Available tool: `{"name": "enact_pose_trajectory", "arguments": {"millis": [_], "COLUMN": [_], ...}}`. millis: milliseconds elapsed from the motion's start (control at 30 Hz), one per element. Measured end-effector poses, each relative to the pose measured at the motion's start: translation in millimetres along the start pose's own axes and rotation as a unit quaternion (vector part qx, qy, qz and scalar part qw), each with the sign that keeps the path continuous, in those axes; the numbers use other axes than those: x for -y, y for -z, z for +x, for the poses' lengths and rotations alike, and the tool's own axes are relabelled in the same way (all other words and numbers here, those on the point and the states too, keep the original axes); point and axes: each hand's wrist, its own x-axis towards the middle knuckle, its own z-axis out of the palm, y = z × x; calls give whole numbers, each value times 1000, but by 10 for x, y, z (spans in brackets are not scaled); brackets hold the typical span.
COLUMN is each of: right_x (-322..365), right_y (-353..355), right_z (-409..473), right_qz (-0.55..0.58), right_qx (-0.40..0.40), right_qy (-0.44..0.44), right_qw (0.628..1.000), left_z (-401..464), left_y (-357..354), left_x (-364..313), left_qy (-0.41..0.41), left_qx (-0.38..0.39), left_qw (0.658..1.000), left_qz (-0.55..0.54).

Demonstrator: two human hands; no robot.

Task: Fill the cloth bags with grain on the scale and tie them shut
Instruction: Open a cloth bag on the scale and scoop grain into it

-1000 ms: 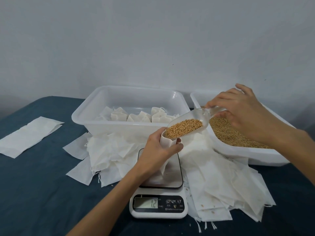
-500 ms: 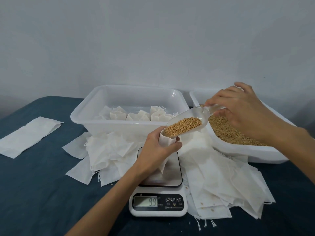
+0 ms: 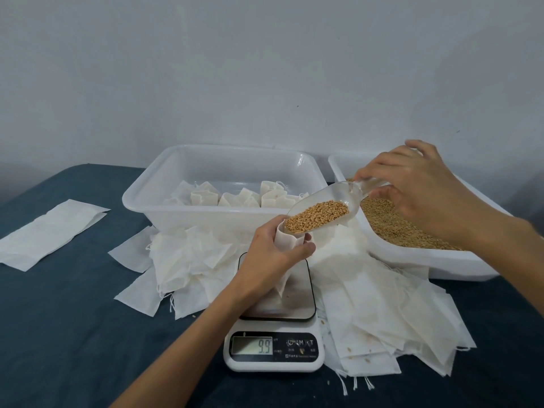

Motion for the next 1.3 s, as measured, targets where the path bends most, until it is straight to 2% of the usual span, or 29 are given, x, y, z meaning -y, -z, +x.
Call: {"name": "enact_pose_trajectory", "arguments": {"millis": [1300], "right_x": [-3], "right_y": [4], "right_z": [-2], "right_qz": [-11], "right_qx": [-12], "right_qy": [17], "right_qw": [1000], "left_z": [6], "left_y": [-2], "left_x": [18], "left_qy": [3], "left_qx": [7], "left_qw": [1000], "left_qz": [-28]}}
